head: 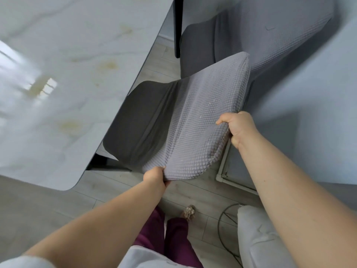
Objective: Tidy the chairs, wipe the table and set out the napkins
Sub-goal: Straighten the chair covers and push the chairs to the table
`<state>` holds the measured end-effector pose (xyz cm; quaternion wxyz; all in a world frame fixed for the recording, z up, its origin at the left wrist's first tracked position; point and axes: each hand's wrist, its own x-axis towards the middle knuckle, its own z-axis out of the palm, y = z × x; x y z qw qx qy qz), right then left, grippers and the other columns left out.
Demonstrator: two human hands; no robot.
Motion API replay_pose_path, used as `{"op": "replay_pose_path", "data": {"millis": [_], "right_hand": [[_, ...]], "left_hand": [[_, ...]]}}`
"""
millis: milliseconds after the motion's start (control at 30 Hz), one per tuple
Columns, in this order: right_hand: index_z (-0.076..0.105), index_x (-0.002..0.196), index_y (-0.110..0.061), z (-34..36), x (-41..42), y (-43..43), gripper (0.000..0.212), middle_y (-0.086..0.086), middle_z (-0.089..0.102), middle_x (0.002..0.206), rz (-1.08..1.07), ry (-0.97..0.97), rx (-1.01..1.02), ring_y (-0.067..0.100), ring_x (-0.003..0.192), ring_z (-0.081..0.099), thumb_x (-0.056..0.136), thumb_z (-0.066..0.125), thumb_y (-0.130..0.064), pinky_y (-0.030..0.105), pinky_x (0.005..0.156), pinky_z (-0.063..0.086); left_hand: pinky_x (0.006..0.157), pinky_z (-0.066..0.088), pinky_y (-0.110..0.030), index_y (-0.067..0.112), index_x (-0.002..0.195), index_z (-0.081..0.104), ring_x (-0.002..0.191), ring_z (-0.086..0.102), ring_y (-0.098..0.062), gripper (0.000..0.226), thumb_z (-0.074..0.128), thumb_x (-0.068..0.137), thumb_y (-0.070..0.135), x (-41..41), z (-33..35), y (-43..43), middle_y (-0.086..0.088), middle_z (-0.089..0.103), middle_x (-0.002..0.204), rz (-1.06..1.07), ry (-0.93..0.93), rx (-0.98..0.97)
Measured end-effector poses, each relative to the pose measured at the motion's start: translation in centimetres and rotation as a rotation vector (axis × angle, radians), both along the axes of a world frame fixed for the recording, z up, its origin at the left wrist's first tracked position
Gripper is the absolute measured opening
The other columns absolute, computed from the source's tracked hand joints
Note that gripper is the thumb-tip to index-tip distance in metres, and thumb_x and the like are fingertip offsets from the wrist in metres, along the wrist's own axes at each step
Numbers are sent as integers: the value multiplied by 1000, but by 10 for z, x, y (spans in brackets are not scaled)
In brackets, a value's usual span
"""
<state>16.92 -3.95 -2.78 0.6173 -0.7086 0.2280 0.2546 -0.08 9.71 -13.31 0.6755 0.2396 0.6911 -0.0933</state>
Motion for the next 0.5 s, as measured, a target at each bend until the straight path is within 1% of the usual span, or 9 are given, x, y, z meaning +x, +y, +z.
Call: {"op": "replay_pose_path", "data": {"millis": [100, 233, 267, 333, 400, 467, 500], "right_hand": [[56, 96, 0, -3, 2, 18, 36, 23, 63, 108, 4, 10, 9, 37, 98, 63, 63, 61, 14, 51, 85, 54], [56, 91, 1, -9, 2, 44, 29, 18, 61, 98, 14, 26, 26, 32, 86, 62, 65, 60, 15, 43, 78, 53], [56, 91, 2, -11, 1, 49, 28, 17, 61, 96, 19, 30, 29, 31, 85, 62, 65, 60, 15, 41, 76, 53], [56, 89, 2, -13, 0, 60, 27, 14, 60, 93, 22, 32, 39, 30, 83, 61, 66, 60, 14, 36, 71, 53], [53, 83, -1, -15, 0, 70, 23, 12, 59, 87, 21, 31, 54, 26, 78, 60, 68, 60, 15, 30, 64, 51], [51, 76, -4, -16, 2, 78, 23, 10, 58, 84, 24, 19, 67, 22, 75, 59, 70, 59, 16, 28, 61, 49], [50, 75, -5, -16, 3, 82, 23, 10, 58, 83, 31, 13, 73, 22, 74, 59, 71, 59, 16, 27, 60, 49]], "left_hand": [[30, 48, -26, 5, 104, 51, 63, 55, -22, 22, 46, 87, -7, 1, 2, 17, -11, 56, 76, 17, 10, 40], [29, 46, -25, 0, 118, 51, 62, 53, -22, 31, 44, 89, -7, 1, 1, 44, -12, 54, 73, 44, 12, 70], [31, 47, -25, -2, 122, 50, 62, 54, -22, 35, 44, 89, -8, 0, 1, 50, -11, 54, 73, 54, 9, 77], [37, 51, -27, -2, 129, 48, 63, 56, -21, 42, 46, 88, -8, 0, 0, 62, -11, 55, 74, 68, 12, 93], [42, 51, -29, 0, 129, 50, 63, 57, -21, 43, 48, 87, -8, -1, -3, 72, -10, 57, 75, 63, 21, 109], [38, 51, -26, -1, 126, 52, 63, 58, -21, 40, 49, 87, -8, 1, -4, 78, -10, 58, 75, 59, 15, 110], [38, 52, -26, -1, 125, 52, 64, 58, -21, 39, 49, 87, -8, 2, -6, 81, -10, 59, 76, 66, 12, 112]]}}
